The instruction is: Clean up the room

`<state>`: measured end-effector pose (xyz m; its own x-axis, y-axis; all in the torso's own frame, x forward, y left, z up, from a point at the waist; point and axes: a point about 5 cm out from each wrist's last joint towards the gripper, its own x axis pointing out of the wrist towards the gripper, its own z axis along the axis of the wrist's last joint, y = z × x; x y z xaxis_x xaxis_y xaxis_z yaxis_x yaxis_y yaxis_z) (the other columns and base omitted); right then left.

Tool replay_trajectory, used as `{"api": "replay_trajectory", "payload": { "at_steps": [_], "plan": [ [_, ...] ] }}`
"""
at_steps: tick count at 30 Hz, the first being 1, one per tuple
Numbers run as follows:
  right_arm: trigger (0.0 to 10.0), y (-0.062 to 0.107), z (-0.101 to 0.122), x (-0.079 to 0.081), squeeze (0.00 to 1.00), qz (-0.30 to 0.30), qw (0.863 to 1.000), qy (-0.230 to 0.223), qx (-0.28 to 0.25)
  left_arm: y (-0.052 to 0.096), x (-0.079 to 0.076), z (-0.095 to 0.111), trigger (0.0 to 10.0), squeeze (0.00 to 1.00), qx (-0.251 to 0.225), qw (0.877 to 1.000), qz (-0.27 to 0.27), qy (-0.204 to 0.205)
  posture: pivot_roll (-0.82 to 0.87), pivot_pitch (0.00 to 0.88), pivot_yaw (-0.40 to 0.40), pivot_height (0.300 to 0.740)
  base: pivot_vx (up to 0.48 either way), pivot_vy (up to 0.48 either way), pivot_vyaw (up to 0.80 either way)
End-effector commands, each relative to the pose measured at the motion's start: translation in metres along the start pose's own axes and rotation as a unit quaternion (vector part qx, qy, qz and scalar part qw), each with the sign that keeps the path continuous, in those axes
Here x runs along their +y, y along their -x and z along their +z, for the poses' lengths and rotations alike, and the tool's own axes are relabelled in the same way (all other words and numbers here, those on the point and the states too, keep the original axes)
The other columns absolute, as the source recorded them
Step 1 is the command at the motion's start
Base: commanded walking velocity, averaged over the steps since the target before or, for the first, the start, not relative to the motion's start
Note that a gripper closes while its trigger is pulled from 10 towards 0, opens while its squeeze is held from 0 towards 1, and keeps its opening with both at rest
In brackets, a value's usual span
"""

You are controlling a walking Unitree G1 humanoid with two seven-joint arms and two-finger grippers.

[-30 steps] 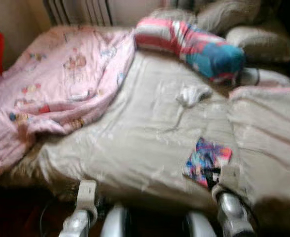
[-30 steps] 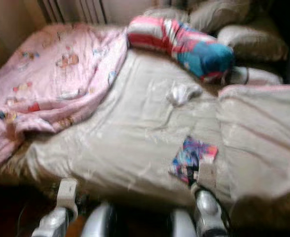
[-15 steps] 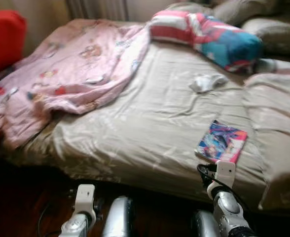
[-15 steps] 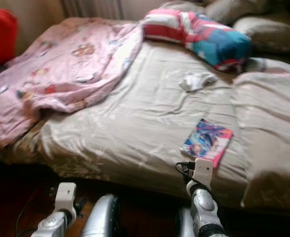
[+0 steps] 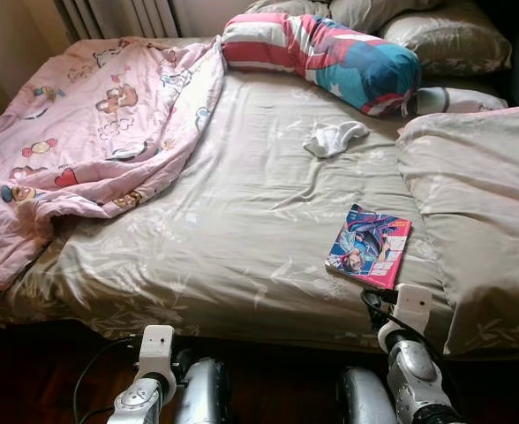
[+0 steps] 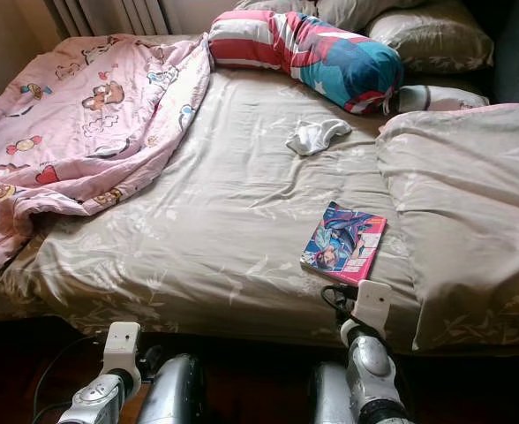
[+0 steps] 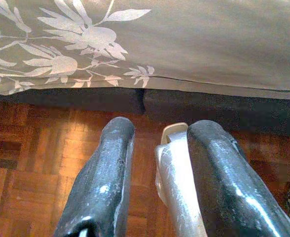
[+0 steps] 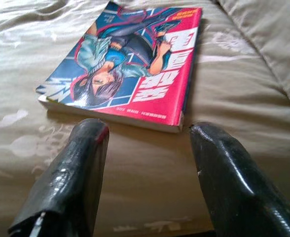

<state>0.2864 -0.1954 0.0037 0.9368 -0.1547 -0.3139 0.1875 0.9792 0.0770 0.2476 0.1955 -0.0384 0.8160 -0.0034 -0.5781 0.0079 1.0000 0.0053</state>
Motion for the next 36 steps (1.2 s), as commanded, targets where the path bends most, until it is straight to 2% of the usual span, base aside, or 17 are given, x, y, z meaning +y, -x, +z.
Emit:
{"api": "replay_trajectory", "payload": {
  "at_steps": [1,11,16,32,36],
  "plan": [
    [10.0,0.0004,0.0,0.0007,0.0,0.002,1.0,-0.003,-0.003,0.0018,0.0045,-0.0037,10.0,0.0,0.005,1.0,0.007,0.006,-0.04,0.141,0.086,0.599,0.0,0.0,0.0],
    [10.0,-0.0003,0.0,0.0034,0.0,0.008,1.0,0.0,0.0,0.0012,0.0038,-0.0028,10.0,0.0,0.005,1.0,0.006,0.006,-0.04,0.146,0.086,0.599,0.0,0.0,0.0],
    [10.0,0.0,-0.001,0.0087,0.0,0.023,1.0,0.007,0.002,0.0011,0.0044,-0.002,10.0,0.0,0.004,1.0,0.007,0.007,-0.04,0.148,0.084,0.599,0.253,0.0,0.0],
    [10.0,-0.0006,0.0,0.0081,0.0,0.024,1.0,0.01,0.002,0.0011,0.0048,-0.0021,10.0,0.0,0.005,1.0,0.007,0.006,-0.04,0.136,0.082,0.599,0.28,0.0,0.0],
    [10.0,0.0001,-0.0025,0.0084,0.0,0.026,1.0,0.011,0.01,0.0012,0.0052,-0.0023,10.0,0.0,0.005,1.0,0.009,0.005,-0.04,0.135,0.082,0.599,0.0,0.0,0.0]
  ]
}}
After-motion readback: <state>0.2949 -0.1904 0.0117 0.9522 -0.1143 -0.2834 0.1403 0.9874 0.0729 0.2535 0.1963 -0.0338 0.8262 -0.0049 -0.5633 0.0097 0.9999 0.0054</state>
